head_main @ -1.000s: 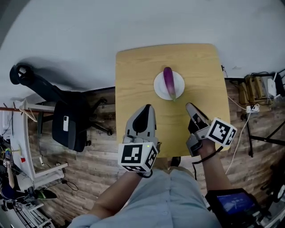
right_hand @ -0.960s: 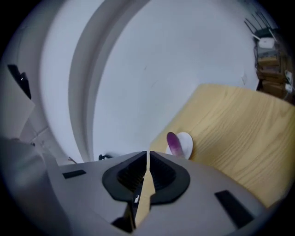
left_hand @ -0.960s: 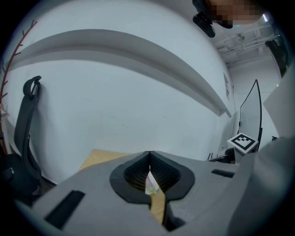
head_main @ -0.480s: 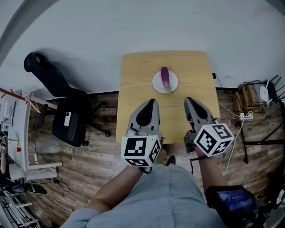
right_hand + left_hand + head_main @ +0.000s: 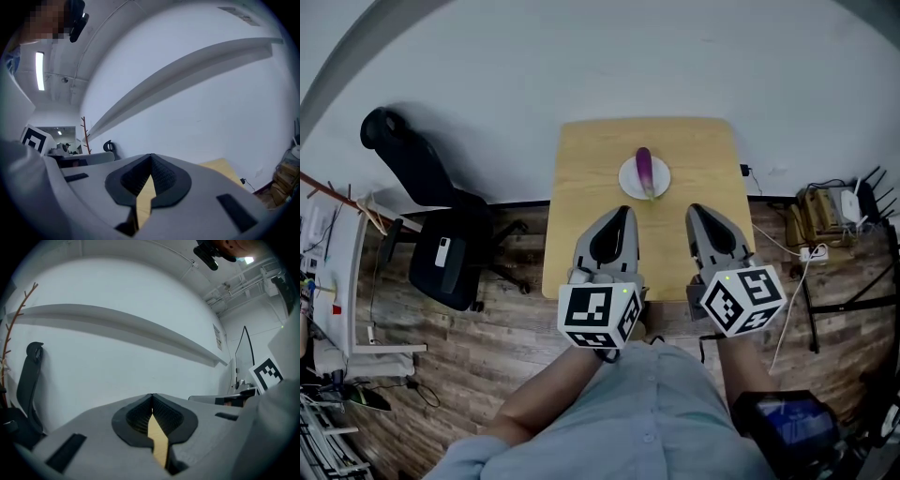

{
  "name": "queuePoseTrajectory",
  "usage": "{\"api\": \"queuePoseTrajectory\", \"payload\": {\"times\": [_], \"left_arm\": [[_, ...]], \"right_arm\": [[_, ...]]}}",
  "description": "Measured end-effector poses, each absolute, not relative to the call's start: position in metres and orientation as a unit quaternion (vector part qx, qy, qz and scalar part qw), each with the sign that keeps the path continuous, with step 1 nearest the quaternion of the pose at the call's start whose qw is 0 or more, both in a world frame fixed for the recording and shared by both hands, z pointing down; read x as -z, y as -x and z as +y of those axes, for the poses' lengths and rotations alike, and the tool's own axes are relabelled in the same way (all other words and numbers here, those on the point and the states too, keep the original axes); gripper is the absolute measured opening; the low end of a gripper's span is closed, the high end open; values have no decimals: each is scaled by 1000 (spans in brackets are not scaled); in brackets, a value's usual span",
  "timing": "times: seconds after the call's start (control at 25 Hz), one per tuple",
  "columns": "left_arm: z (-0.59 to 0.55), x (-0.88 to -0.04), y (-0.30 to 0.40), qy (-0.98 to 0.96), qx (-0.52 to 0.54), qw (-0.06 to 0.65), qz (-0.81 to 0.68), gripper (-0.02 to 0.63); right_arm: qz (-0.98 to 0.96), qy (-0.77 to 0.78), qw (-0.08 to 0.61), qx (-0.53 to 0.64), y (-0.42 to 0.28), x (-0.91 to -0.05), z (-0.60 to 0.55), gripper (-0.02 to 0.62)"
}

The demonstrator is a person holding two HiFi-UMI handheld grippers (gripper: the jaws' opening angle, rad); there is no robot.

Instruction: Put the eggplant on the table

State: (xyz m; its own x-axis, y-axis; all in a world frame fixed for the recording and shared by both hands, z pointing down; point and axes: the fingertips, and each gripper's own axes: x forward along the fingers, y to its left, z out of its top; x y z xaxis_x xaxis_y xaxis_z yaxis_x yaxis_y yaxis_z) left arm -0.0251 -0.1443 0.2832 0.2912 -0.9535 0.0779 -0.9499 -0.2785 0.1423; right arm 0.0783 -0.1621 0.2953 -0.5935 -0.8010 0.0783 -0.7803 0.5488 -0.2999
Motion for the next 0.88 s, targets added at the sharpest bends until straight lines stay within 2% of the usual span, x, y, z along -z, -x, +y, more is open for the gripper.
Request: {"api": "queuePoseTrajectory", "payload": {"times": [0.88], "left_arm": [[-162,-287,17,-800,1,82,-595,6]], "right_arm": [[884,440,39,154,-81,-295,-176,0]]}}
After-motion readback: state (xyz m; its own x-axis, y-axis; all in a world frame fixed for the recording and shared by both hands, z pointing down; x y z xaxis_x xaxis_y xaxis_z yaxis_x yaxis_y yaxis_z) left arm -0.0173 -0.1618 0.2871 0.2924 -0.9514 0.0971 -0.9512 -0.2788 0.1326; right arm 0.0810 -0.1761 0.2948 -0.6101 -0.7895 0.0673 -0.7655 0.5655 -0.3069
